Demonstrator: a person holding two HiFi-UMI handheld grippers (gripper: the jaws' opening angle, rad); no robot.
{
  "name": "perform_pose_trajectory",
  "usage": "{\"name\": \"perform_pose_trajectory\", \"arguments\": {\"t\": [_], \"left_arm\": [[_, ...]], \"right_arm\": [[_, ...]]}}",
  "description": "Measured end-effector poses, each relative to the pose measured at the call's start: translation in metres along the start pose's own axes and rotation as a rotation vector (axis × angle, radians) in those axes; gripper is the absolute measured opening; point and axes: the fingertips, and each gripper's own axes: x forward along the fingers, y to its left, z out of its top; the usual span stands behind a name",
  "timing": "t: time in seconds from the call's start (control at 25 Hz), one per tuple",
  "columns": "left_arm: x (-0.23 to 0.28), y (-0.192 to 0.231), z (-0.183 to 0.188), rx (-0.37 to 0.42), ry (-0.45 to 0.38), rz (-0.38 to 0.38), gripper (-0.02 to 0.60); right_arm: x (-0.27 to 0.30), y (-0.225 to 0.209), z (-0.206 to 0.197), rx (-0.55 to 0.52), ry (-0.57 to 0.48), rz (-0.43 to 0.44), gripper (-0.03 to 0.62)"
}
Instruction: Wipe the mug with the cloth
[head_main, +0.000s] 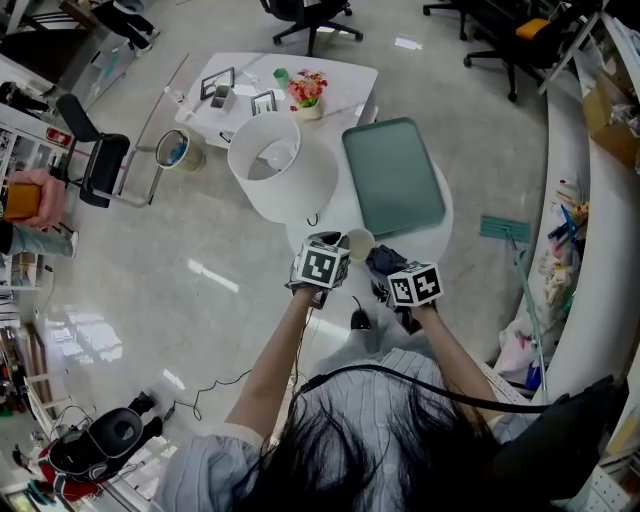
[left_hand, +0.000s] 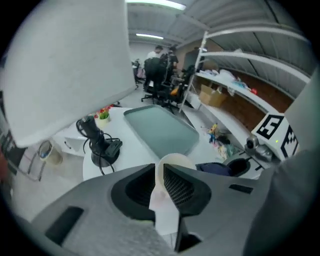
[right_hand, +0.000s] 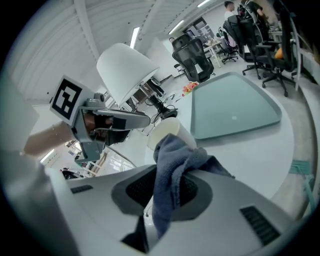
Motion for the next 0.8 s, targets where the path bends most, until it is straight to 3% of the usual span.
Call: {"name": "perform_pose_trajectory", "arguments": {"t": [0.12, 0.36, 0.52, 0.64, 0.8], "left_arm": [[0.013, 0.003, 0.000, 0.162, 0.074, -0.030, 0.037], [0.034, -0.009, -0.004, 0.373, 0.181, -0.116, 0.038], [0.046, -0.014, -0.003, 0.504, 0.218, -0.108, 0.038], [0.053, -0.014, -0.006, 0.555, 0.246, -0.099, 0.037], [0.060, -0.006, -0.013, 0.502, 0.265, -0.076, 0.037]], "right_arm": [[0.001, 0.000, 0.000, 0.005, -0.004, 0.000, 0.080], [0.002, -0.002, -0.003, 0.012, -0.003, -0.001, 0.080], [0.001, -0.003, -0.005, 0.013, -0.004, -0.004, 0.080], [0.001, -0.002, -0.006, 0.015, -0.002, -0.004, 0.080], [0.003, -0.001, -0.003, 0.013, -0.004, -0.004, 0.080]]}}
